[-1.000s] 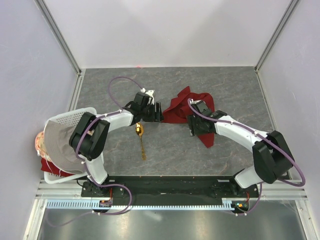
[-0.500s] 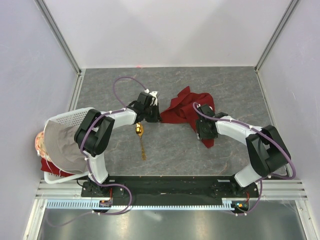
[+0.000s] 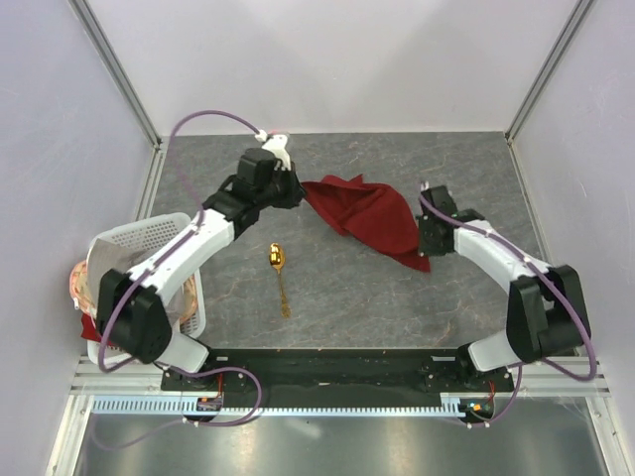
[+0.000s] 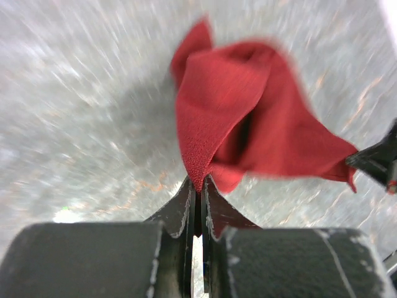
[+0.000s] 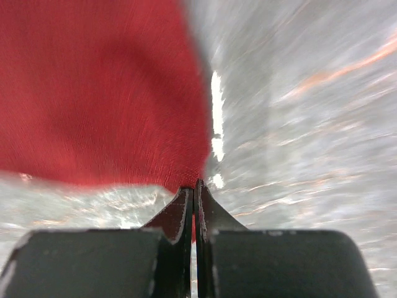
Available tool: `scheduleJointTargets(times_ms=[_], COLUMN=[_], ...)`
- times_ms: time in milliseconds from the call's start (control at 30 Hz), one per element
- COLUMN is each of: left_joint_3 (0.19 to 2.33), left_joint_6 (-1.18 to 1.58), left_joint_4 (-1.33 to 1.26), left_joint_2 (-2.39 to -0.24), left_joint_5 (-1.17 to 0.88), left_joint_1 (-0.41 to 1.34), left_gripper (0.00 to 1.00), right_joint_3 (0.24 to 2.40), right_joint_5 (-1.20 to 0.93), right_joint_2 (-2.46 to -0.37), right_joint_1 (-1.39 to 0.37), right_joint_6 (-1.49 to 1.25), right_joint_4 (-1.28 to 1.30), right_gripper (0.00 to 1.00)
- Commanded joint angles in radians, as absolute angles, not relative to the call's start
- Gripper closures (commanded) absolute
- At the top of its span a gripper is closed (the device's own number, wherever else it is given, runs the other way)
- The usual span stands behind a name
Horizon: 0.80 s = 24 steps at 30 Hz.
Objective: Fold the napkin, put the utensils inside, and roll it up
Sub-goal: Flatten the napkin out
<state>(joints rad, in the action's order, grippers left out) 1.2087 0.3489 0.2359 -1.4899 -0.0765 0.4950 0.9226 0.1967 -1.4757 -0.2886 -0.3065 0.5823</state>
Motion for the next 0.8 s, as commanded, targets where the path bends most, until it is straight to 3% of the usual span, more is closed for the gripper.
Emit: scheduleJointTargets(times_ms=[0, 267, 433, 767], left_joint_3=[1.270, 1.350, 1.394, 1.385], left_joint_6=[0.296, 0.264, 0.282, 0.290], left_joint_4=[0.314, 0.412, 0.468, 0.506], left_joint_2=[-1.358, -1.158, -1.065, -1.045], left_joint_5=[-0.043, -0.060, -0.192, -0.301], left_joint_1=[0.433, 0.328, 0.217, 0.156], left_gripper=[0.98, 0.98, 0.98, 0.98], right_joint_3=[1.132, 1.411, 1.529, 1.724], right_joint_5=[0.264, 0.322, 0.394, 0.488], right_joint_2=[-1.336, -1.246, -1.190, -1.212], right_joint_1=[-0.236, -0.207, -0.204, -0.184], right_joint_6=[-0.267, -0.245, -0.210, -0.160], right_joint_4=[0.641, 0.752, 0.788, 0.790], right_gripper=[1.00, 1.00, 1.00, 1.00])
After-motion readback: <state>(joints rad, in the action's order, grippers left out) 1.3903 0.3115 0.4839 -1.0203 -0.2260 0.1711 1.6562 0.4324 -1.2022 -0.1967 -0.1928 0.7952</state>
